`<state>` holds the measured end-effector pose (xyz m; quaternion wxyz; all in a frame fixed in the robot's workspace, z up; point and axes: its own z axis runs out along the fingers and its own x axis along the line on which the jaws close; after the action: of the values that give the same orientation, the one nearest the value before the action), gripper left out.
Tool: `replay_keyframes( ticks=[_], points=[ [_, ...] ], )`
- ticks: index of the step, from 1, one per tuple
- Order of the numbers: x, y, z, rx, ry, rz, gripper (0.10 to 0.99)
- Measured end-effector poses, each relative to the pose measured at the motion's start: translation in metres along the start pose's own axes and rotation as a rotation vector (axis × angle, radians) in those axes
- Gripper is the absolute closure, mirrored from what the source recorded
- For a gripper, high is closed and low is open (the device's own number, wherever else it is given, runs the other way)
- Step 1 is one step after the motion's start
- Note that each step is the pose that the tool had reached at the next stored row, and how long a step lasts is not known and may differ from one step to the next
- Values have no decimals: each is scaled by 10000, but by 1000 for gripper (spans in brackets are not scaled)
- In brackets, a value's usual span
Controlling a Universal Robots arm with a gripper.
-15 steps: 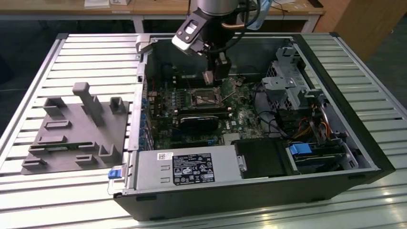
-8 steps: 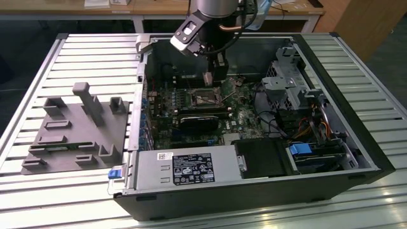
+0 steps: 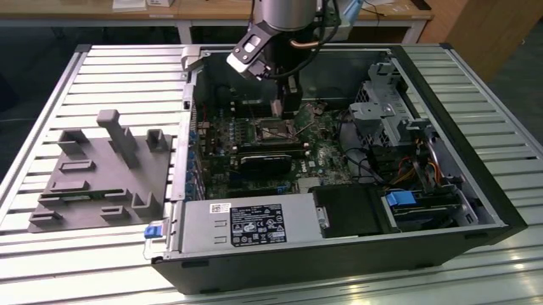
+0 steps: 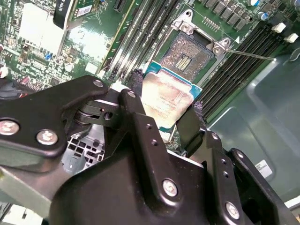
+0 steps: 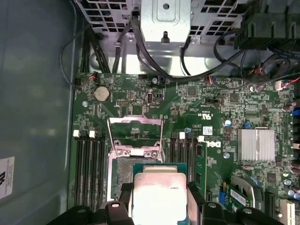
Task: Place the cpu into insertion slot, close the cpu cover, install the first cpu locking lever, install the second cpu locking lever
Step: 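Place the cpu into insertion slot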
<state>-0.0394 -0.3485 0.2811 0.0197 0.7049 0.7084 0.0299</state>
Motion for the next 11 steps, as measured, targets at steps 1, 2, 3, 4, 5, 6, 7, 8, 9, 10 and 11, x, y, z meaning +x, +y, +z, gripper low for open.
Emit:
replay_keyframes(
  ticks=[1,2,3,4,5,6,7,8,9,10,11],
  points=[
    [0,-1,13,0,-2,19,549],
    [-1,-2,25,0,-3,34,549],
    [-1,-3,36,0,-4,51,549],
    [-1,-3,45,0,-6,66,549],
    [-1,-4,53,0,-6,79,549],
    [-1,-5,60,-1,-7,94,549],
    [-1,-5,67,0,-9,109,549],
    [-1,-6,74,-1,-9,123,549],
    [-1,-6,81,-1,-9,136,549],
    [-1,-6,87,-2,-11,149,549],
    [-1,-7,94,-1,-12,162,549]
  ],
)
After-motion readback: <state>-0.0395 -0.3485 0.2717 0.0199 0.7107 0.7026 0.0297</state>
